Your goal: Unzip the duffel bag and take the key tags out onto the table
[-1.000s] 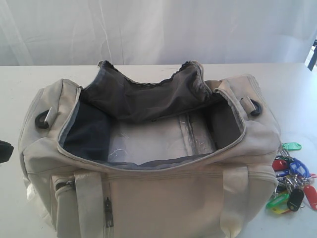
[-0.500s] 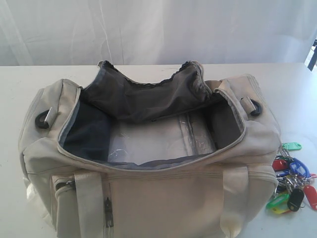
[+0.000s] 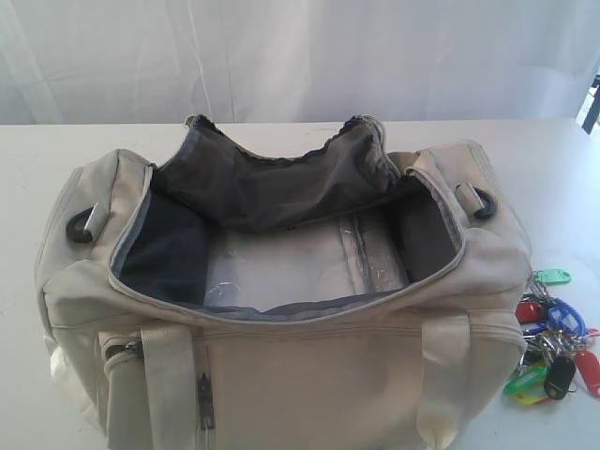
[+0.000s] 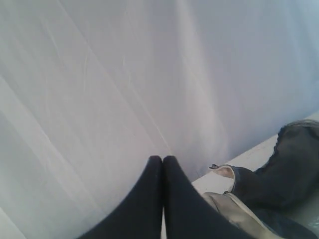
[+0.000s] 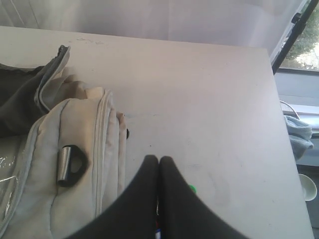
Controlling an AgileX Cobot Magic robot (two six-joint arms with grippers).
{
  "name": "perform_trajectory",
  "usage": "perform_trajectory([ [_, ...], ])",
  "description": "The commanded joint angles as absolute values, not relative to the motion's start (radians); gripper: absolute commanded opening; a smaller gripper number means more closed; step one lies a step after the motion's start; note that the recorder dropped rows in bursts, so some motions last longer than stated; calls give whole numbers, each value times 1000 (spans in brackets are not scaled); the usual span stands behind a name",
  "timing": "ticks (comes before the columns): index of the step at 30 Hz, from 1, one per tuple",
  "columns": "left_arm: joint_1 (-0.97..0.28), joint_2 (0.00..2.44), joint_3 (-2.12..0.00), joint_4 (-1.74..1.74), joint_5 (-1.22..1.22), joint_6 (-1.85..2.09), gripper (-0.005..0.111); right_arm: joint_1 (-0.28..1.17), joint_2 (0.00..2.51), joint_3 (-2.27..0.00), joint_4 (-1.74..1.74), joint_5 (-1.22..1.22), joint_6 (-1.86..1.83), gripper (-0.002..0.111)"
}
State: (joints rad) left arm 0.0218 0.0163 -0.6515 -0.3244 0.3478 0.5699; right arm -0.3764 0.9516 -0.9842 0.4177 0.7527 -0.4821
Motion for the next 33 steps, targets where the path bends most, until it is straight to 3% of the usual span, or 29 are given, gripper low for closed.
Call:
perform_trajectory([
  [1, 23, 43, -606, -339, 348, 538, 0, -378, 945, -987, 421, 751, -493, 0],
  [8, 28, 81, -398, -38, 113, -73, 0, -378, 945, -987, 421, 751, -493, 0],
  [18, 28, 0, 0, -21, 79, 25, 0, -378, 945, -987, 421, 751, -493, 0],
  [22, 30, 0, 0, -34, 289, 27, 0, -378, 945, -987, 421, 749, -493, 0],
  [33, 30, 0, 0, -32, 281, -6, 0, -378, 945, -987, 421, 753, -493, 0],
])
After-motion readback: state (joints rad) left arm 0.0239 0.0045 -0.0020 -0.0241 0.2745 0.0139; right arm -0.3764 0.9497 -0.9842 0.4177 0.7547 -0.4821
